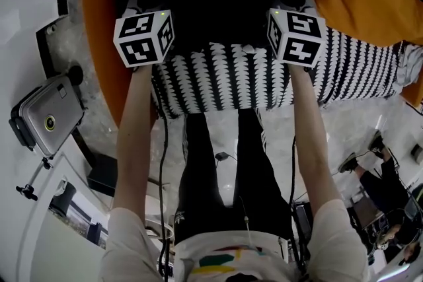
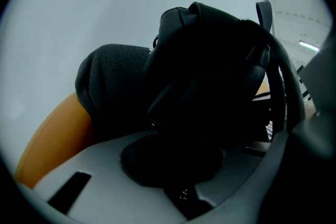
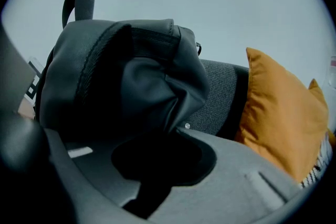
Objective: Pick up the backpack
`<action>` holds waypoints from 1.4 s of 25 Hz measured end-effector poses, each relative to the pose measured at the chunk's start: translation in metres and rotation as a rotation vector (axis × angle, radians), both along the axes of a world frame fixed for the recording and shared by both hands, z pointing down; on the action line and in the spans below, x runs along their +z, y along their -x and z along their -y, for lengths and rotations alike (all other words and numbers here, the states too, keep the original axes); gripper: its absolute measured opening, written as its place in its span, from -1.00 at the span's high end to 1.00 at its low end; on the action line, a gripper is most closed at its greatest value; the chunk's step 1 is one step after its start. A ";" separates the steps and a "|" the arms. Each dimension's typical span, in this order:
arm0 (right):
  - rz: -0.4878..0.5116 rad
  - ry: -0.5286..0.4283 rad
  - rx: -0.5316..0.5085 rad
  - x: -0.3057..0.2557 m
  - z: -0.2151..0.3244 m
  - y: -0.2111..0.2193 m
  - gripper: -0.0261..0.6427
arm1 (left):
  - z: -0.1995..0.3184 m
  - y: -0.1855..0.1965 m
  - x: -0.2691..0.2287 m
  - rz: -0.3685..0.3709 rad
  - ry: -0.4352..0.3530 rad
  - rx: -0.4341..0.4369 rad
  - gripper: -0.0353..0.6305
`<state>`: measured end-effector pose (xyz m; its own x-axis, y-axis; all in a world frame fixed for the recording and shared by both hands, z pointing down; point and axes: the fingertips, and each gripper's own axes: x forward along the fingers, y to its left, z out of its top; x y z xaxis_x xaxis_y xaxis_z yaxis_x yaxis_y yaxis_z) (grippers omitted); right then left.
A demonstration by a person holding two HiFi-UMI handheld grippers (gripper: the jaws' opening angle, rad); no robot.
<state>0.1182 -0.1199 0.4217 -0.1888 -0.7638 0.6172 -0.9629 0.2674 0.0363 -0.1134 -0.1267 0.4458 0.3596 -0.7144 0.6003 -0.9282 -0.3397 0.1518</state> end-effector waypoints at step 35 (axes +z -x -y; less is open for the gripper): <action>0.150 -0.560 -0.023 -0.564 -0.140 -0.016 0.77 | -0.141 -0.012 -0.594 -0.073 -0.617 -0.103 0.74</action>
<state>0.1347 0.0196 -0.1427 -0.2632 -0.9609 0.0856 -0.9627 0.2674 0.0414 -0.1017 0.0140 -0.1478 0.2948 -0.9546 0.0428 -0.9555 -0.2942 0.0210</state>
